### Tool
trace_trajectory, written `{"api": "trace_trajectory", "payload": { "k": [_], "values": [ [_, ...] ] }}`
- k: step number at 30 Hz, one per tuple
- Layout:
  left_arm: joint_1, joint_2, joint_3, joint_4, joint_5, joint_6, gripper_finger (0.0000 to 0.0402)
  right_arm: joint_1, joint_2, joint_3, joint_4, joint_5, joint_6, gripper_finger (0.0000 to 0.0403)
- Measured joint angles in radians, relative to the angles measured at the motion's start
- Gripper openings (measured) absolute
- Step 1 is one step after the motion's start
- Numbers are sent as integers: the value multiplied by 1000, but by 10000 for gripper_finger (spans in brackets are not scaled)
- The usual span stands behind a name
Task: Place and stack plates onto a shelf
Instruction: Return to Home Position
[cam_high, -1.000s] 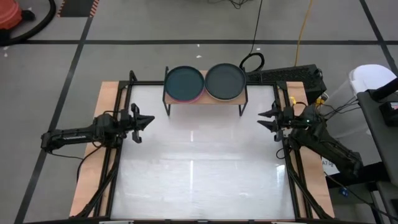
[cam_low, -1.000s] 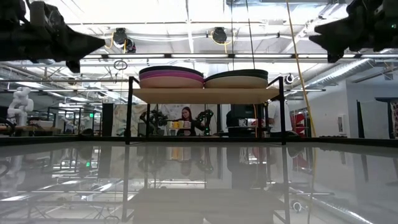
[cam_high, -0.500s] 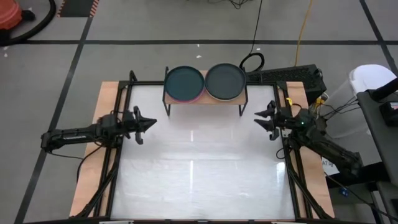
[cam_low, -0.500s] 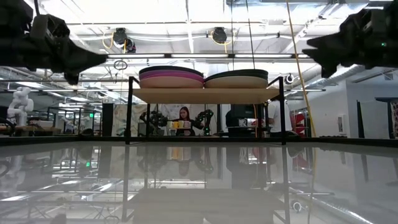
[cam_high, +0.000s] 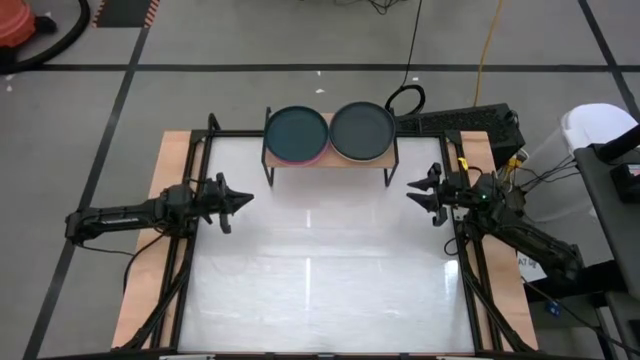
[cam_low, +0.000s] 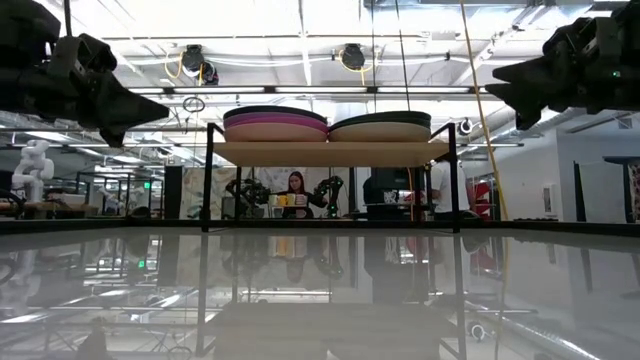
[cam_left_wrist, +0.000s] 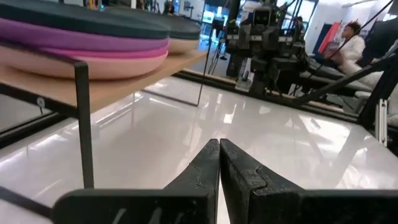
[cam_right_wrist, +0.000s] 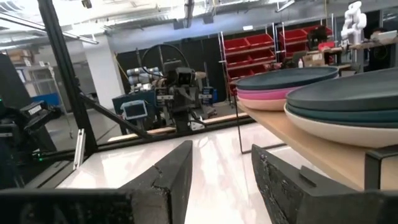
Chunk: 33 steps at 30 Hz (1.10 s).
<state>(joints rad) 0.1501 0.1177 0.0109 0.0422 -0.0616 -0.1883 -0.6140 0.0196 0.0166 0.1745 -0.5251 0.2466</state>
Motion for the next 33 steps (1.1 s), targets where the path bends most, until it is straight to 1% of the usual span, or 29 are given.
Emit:
{"api": "trace_trajectory", "payload": {
  "k": [33],
  "values": [
    [0,0,0,13,0,1,17,0,0,-2,-2,0,0,146]
  ]
}}
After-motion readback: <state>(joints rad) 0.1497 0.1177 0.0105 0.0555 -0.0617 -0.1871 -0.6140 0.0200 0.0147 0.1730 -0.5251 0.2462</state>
